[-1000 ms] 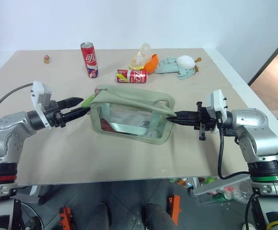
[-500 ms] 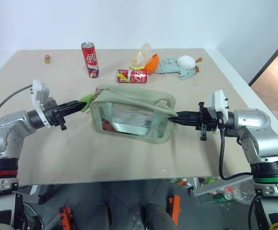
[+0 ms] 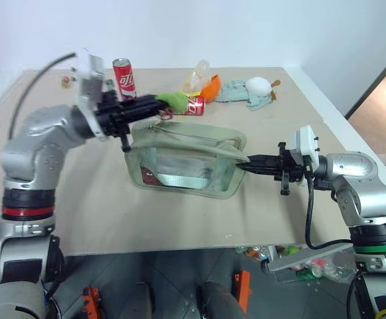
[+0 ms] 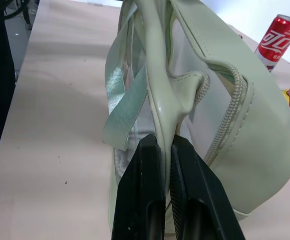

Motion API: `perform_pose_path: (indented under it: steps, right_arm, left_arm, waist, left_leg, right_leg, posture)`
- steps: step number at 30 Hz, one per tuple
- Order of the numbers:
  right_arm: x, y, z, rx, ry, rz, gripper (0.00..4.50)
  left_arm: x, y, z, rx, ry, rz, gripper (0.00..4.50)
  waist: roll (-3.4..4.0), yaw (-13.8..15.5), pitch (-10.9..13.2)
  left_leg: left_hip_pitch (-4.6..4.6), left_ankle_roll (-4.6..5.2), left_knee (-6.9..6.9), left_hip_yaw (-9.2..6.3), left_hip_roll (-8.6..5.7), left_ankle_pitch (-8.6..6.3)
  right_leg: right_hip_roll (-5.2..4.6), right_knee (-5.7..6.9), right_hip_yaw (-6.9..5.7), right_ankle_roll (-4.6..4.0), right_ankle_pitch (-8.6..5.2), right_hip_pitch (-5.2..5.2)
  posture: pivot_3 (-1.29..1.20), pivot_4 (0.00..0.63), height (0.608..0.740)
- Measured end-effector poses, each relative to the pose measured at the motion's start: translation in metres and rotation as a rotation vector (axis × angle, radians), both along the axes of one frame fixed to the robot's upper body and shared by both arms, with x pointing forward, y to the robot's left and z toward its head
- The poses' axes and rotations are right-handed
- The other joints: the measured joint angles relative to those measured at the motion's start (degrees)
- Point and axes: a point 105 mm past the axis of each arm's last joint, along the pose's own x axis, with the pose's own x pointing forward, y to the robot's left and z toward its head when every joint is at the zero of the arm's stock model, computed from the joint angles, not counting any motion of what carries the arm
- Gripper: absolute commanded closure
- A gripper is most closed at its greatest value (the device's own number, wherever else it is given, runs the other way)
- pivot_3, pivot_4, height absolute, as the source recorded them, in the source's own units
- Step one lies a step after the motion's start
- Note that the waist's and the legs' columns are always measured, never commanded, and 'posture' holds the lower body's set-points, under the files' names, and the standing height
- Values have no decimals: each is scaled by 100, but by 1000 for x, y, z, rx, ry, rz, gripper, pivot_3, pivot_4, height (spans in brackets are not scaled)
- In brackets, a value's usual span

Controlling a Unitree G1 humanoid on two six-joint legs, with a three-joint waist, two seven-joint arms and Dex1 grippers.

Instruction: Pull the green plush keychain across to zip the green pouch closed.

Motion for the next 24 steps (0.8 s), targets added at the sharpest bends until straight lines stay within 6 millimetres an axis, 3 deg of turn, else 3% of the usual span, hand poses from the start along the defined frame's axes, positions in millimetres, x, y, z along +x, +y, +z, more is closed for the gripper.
perform_pose_path:
  steps: [3, 7, 8, 18, 24]
  right_arm:
    - [1, 0, 1, -6, -10, -1, 4500]
    - [1, 1, 1, -6, -18, -1, 4500]
    - [1, 1, 1, -7, -20, -1, 4500]
    - [2, 1, 2, -6, -23, 1, 4500]
    - [4, 4, 2, -5, -30, 10, 4500]
  left_arm:
    - [1, -11, -13, 81, -18, -22, 4448]
    - [5, -12, -26, 170, -8, -21, 4448]
    - [6, -11, -27, 183, -2, -22, 3949]
    - [7, 2, -18, 249, -17, -24, 715]
    - [-2, 24, -11, 298, -43, 42, 715]
  waist:
    - [0, -4, 0]
    - [0, -2, 0]
    - [0, -2, 0]
    - [1, -9, 0]
    - [1, -34, 0]
  left_leg:
    - [2, 0, -1, 0, 0, 0]
    - [1, 0, -1, -3, 0, 0]
    - [0, 0, 0, -3, 0, 0]
    - [1, 0, -1, -3, 1, 0]
    - [4, 1, -2, 2, 2, 0]
  right_leg:
    - [2, 0, 1, 0, 0, -1]
    - [3, 0, 0, 0, 0, 0]
    - [2, 0, 0, 0, 0, 0]
    - [4, 0, 0, 0, 0, -2]
    - [3, 1, 6, 0, -1, -2]
  posture:
    - [0, 150, 740]
    - [0, 150, 740]
    - [0, 150, 740]
    - [0, 150, 740]
    - [0, 150, 740]
